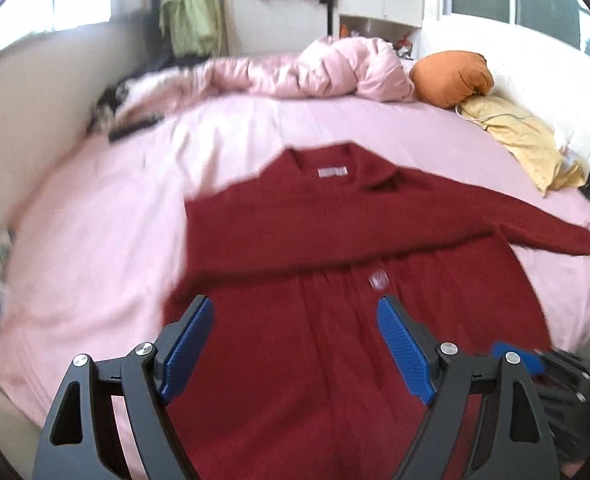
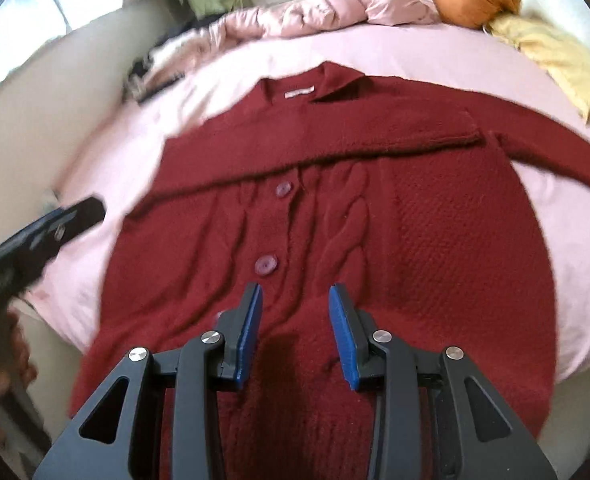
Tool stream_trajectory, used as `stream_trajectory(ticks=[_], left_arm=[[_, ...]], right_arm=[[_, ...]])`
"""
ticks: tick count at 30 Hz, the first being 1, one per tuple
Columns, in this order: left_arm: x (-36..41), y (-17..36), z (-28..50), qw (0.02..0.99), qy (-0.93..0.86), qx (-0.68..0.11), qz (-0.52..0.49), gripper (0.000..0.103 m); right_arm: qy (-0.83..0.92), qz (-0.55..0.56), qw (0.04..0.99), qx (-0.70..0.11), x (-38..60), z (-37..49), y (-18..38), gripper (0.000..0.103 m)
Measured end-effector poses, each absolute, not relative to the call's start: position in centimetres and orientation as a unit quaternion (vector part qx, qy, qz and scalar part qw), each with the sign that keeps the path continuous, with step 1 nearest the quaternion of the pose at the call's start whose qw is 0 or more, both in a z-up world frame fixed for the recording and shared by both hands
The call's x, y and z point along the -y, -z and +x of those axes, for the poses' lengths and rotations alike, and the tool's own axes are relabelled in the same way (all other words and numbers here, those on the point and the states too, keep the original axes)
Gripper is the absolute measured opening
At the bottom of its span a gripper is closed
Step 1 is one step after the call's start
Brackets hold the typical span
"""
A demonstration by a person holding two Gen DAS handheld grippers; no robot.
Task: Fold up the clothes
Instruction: 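Grasp the other sleeve cuff with the left tool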
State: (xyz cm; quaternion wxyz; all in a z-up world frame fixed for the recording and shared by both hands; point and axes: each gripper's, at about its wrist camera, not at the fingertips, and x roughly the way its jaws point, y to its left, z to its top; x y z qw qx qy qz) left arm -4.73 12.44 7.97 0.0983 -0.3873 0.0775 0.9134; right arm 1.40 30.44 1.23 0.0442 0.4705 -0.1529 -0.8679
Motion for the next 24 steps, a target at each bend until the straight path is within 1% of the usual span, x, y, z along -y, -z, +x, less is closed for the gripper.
stream_trajectory(ticks=[1, 3, 4, 5, 6, 7, 9, 12, 15, 18, 21, 24], left_arm=[[-13.2, -8.2, -5.6, 0.103, -0.915, -0.094, -0.380, 0.086], [-15.4, -7.8, -7.5, 0.132, -0.907, -0.135, -0.376, 0.086], [-16.8, -7.4, -8.4, 0.148, -0.900, -0.160, -0.378, 0.086], [-18.9, -6.6, -9.4, 0.170, -0.889, -0.189, -0.381, 0.086], [-20.7, -5.8, -10.4, 0.192, -0.878, -0.211, -0.384, 0.086], [-22.1, -5.3, -10.9, 0.209, -0.870, -0.222, -0.387, 0.086], [-26.2, -3.7, -12.7, 0.260, -0.848, -0.238, -0.397, 0.086], [-31.0, -1.8, -15.0, 0.314, -0.816, -0.237, -0.422, 0.086], [-36.0, 0.6, -16.7, 0.333, -0.792, -0.265, -0.438, 0.086], [-39.8, 2.2, -17.2, 0.359, -0.776, -0.291, -0.429, 0.086], [-42.3, 3.7, -18.1, 0.387, -0.756, -0.284, -0.445, 0.084], [-44.2, 5.6, -18.7, 0.384, -0.741, -0.293, -0.466, 0.084]], right_arm=[[0.868, 0.471, 0.039, 0.152, -30.7, 1.4, -1.3, 0.036], [0.873, 0.472, 0.012, 0.123, -30.9, 1.3, -1.4, 0.036], [0.875, 0.470, 0.002, 0.117, -31.1, 1.3, -1.4, 0.038], [0.876, 0.467, -0.004, 0.121, -31.5, 1.4, -1.2, 0.043], [0.871, 0.470, -0.006, 0.145, -32.2, 1.4, -0.7, 0.065], [0.865, 0.472, -0.007, 0.169, -33.0, 1.4, -0.4, 0.073], [0.865, 0.456, -0.009, 0.209, -34.2, 1.9, -0.2, 0.073], [0.874, 0.435, -0.010, 0.215, -34.5, 2.3, -0.5, 0.074], [0.876, 0.428, -0.002, 0.225, -34.8, 2.3, -0.4, 0.074], [0.870, 0.425, 0.010, 0.249, -35.7, 2.3, -0.1, 0.074], [0.869, 0.422, 0.018, 0.259, -36.1, 2.2, 0.0, 0.074], [0.866, 0.421, 0.027, 0.268, -36.3, 2.1, 0.2, 0.074]])
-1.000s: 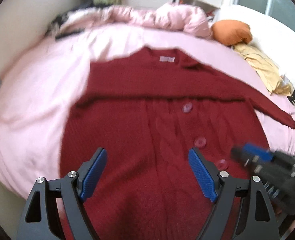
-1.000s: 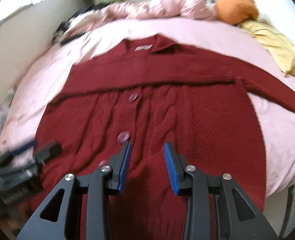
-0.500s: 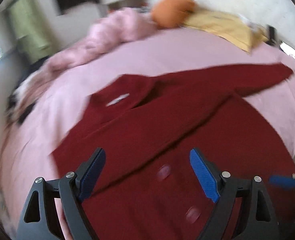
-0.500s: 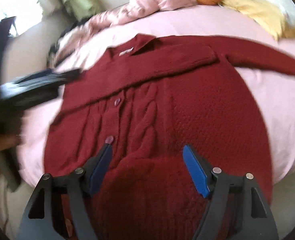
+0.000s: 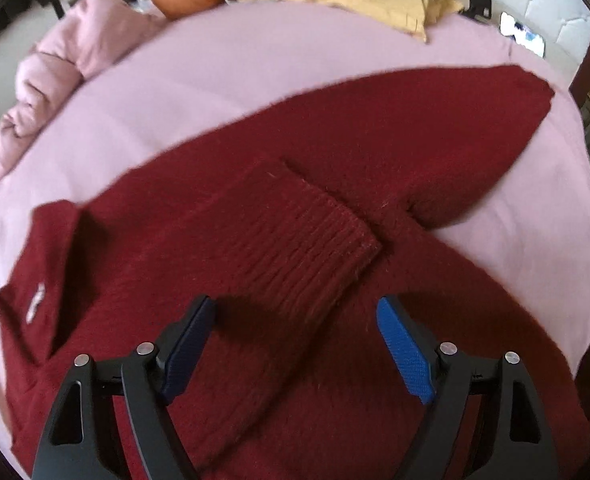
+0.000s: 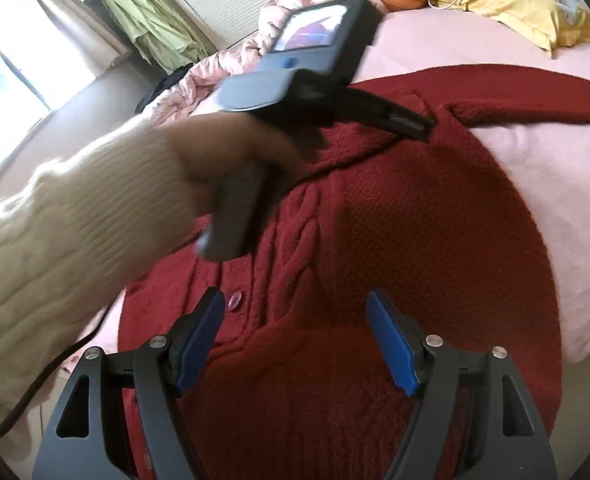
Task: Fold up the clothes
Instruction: 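Grasp the other sleeve cuff with the left tool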
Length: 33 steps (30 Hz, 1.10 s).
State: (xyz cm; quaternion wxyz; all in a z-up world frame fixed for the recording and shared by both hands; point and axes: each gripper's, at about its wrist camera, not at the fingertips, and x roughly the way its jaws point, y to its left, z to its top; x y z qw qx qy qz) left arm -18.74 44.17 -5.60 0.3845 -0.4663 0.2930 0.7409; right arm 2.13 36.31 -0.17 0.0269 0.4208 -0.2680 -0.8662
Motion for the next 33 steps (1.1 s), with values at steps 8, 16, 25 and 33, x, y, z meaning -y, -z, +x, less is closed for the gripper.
stream_trajectory(ticks=[8, 16, 25, 33], left_arm=[[-42.6, 4.8, -21.5, 0.369, -0.747, -0.255, -0.491, 0.015], [-36.1, -2.1, -22.4, 0.366, -0.796, -0.137, -0.461, 0.013], [-15.8, -5.3, -26.9, 0.119, -0.882, -0.129, -0.438, 0.013], [8.4, -6.1, -27.3, -0.089, -0.882, -0.096, -0.453, 0.013]], right_arm=[[0.861, 0.416, 0.038, 0.290, -37.4, 2.3, 0.4, 0.074], [0.860, 0.414, 0.037, 0.295, -37.3, 2.5, 0.4, 0.074], [0.863, 0.420, 0.026, 0.279, -36.8, 2.1, 0.4, 0.074], [0.867, 0.429, 0.003, 0.254, -35.9, 1.5, 0.3, 0.074]])
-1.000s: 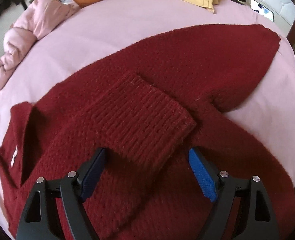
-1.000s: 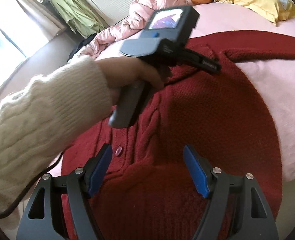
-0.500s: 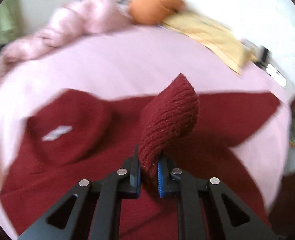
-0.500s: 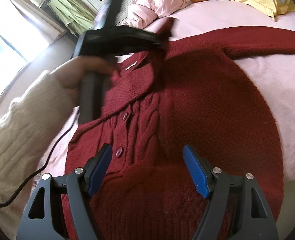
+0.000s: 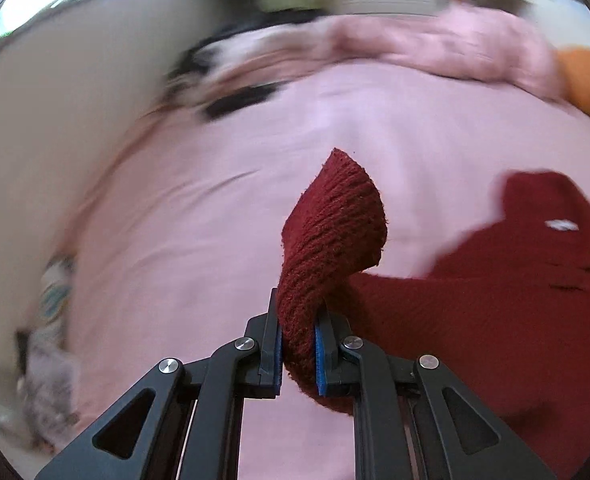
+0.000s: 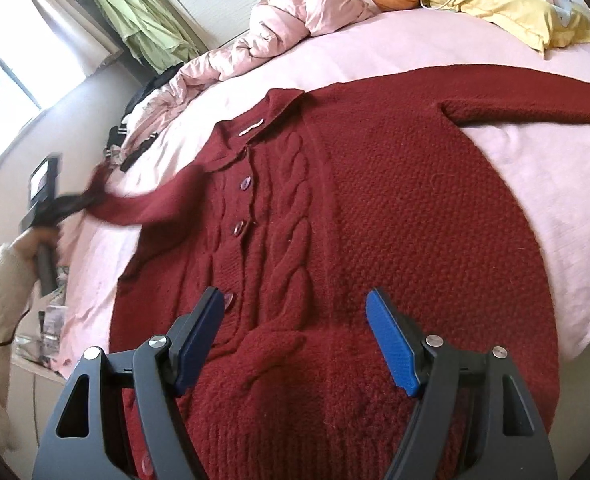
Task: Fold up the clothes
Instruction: 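Grasp the other sleeve cuff with the left tool, then pull the held sleeve outward with the left tool, lay it flat, open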
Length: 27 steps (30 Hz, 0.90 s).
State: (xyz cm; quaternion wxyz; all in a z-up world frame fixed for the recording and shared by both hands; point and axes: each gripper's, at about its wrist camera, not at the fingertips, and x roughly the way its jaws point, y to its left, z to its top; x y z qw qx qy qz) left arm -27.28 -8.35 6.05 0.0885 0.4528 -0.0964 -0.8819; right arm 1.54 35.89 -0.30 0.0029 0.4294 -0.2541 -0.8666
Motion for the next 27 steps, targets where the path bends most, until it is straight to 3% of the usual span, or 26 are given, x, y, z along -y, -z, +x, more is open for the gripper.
stream_trajectory(ticks=[9, 20, 23, 24, 25, 27], left_arm=[[27.1, -3.5, -23.4, 0.248, 0.834, 0.084, 0.486, 0.013], [38.1, 2.5, -19.6, 0.328, 0.787, 0.017, 0.523, 0.014], [38.3, 4.4, -19.3, 0.333, 0.768, 0.028, 0.546, 0.036], [38.4, 4.5, -19.1, 0.362, 0.758, 0.048, 0.540, 0.053], [38.6, 4.2, -19.0, 0.399, 0.748, 0.062, 0.527, 0.063], [38.7, 2.7, -18.4, 0.499, 0.713, 0.091, 0.484, 0.064]], right_arm=[[0.867, 0.448, -0.037, 0.214, -34.3, 0.9, 0.0, 0.074], [0.865, 0.466, -0.068, 0.176, -33.3, 0.4, -0.2, 0.074], [0.864, 0.468, -0.072, 0.168, -33.1, 0.3, -0.2, 0.074], [0.864, 0.469, -0.073, 0.166, -33.0, 0.2, -0.1, 0.074], [0.864, 0.470, -0.074, 0.164, -33.0, 0.2, -0.1, 0.074], [0.864, 0.470, -0.075, 0.162, -33.0, 0.2, -0.1, 0.074]])
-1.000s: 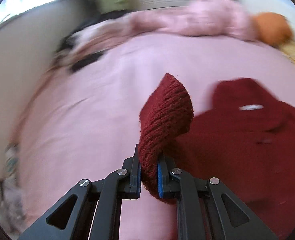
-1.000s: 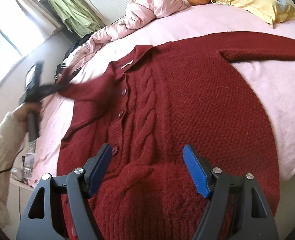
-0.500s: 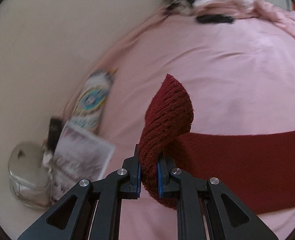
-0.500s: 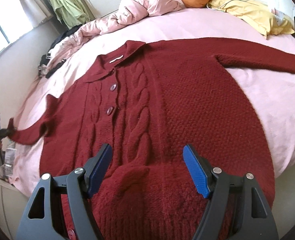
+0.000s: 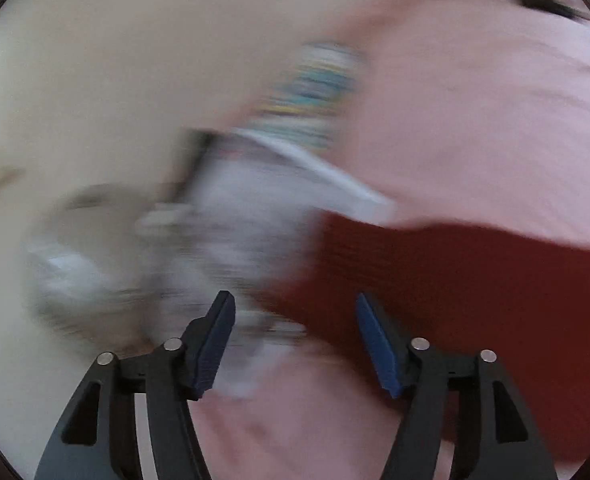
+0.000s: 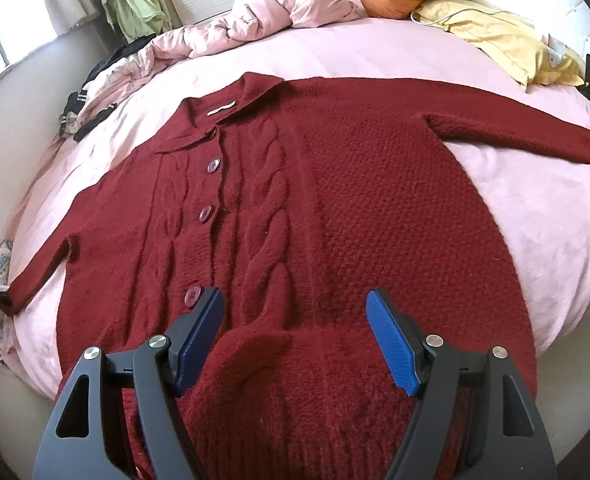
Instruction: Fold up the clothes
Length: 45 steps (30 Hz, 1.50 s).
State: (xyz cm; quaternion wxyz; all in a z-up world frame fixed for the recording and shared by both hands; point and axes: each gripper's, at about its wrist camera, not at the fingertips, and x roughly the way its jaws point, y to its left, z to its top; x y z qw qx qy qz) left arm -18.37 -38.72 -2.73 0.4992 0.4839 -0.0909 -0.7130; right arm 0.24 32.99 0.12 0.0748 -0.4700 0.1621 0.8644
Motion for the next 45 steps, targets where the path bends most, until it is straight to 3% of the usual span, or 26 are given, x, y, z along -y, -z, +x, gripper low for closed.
stream_trajectory(ticks=[3, 4, 6, 7, 9, 15, 19, 23, 26, 28, 30, 34, 39, 45], left_arm=[[35.8, -0.7, -18.0, 0.535, 0.746, 0.105, 0.382, 0.065], [34.6, -0.9, -18.3, 0.497, 0.773, 0.101, 0.381, 0.074], [31.4, 0.5, -19.7, 0.351, 0.830, 0.083, 0.425, 0.081], [29.9, 1.9, -20.2, 0.272, 0.844, 0.063, 0.458, 0.081], [28.8, 5.0, -20.5, 0.215, 0.835, 0.031, 0.505, 0.081], [32.8, 8.4, -18.7, 0.224, 0.838, -0.099, 0.489, 0.089], [29.8, 5.6, -18.3, 0.237, 0.859, -0.026, 0.453, 0.087], [30.0, 8.1, -18.6, 0.230, 0.819, -0.033, 0.525, 0.087], [30.5, 7.9, -18.8, 0.245, 0.814, -0.050, 0.524, 0.089], [27.6, 5.9, -19.2, 0.262, 0.824, 0.032, 0.501, 0.086], [23.8, 3.3, -19.2, 0.222, 0.852, 0.058, 0.470, 0.087], [15.8, -1.5, -17.5, 0.101, 0.894, 0.007, 0.436, 0.086], [3.7, -5.4, -12.3, -0.062, 0.907, 0.006, 0.416, 0.087], [-7.0, -3.6, -5.3, -0.162, 0.886, -0.026, 0.434, 0.087]], right_arm=[[-0.864, -0.471, 0.077, -0.159, -32.8, 0.2, -0.1, 0.074], [-0.864, -0.472, 0.078, -0.158, -32.8, 0.2, -0.1, 0.074], [-0.864, -0.473, 0.078, -0.155, -32.6, 0.1, -0.1, 0.074], [-0.864, -0.473, 0.079, -0.154, -32.6, 0.2, -0.1, 0.074], [-0.864, -0.474, 0.079, -0.152, -32.5, 0.2, -0.1, 0.074], [-0.864, -0.473, 0.076, -0.154, -32.7, 0.2, -0.2, 0.074], [-0.863, -0.474, 0.074, -0.156, -32.7, 0.2, -0.1, 0.074], [-0.864, -0.474, 0.074, -0.155, -32.7, 0.2, -0.1, 0.074], [-0.863, -0.474, 0.072, -0.161, -32.8, 0.2, 0.0, 0.074], [-0.863, -0.473, 0.071, -0.161, -32.7, 0.3, 0.0, 0.074], [-0.864, -0.472, 0.071, -0.161, -32.8, 0.3, -0.1, 0.074], [-0.865, -0.470, 0.067, -0.165, -33.0, 0.3, -0.1, 0.074], [-0.867, -0.464, 0.058, -0.173, -33.3, 0.6, -0.1, 0.074], [-0.870, -0.455, 0.045, -0.186, -34.0, 1.1, -0.2, 0.074]])
